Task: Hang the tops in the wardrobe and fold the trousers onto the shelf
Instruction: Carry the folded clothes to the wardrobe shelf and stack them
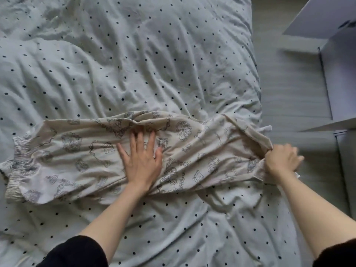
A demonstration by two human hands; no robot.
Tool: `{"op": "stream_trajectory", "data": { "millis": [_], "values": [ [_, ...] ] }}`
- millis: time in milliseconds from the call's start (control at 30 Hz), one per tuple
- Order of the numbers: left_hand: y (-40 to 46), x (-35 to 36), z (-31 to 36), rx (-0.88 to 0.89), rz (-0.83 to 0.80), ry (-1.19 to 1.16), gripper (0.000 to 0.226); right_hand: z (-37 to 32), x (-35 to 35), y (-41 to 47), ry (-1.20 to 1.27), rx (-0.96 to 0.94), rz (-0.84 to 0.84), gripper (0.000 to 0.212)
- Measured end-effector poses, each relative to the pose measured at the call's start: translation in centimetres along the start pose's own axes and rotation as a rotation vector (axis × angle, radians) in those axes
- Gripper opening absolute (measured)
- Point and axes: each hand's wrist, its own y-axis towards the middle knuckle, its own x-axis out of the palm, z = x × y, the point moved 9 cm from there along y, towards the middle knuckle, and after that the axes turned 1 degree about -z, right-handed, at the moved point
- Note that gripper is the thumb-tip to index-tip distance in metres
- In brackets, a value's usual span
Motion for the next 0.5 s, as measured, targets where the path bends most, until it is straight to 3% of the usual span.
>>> {"op": "stream_trajectory", "data": {
  "millis": [100, 233, 367, 500],
  "values": [
    [0.0, -0.3, 0.2, -0.015, 0.004, 0.004, 0.057, 2.1, -2.9, 3.1, 0.050, 0.069, 0.050, 0.030],
    [0.0, -0.6, 0.4, -0.022, 0.031, 0.010, 0.065, 4.0, -4.7, 6.0, 0.459, 0.264, 0.075, 0.034],
    [0.3, -0.4, 0.8, -0.020, 0.043, 0.034, 0.065, -0.3, -2.3, 5.8, 0.640, 0.036, -0.081, 0.057],
    [0.5, -0.1, 1.2, -0.030, 0.036, 0.059, 0.061, -7.0, 0.2, 0.1, 0.630, -0.241, -0.127, 0.057]
  ]
}}
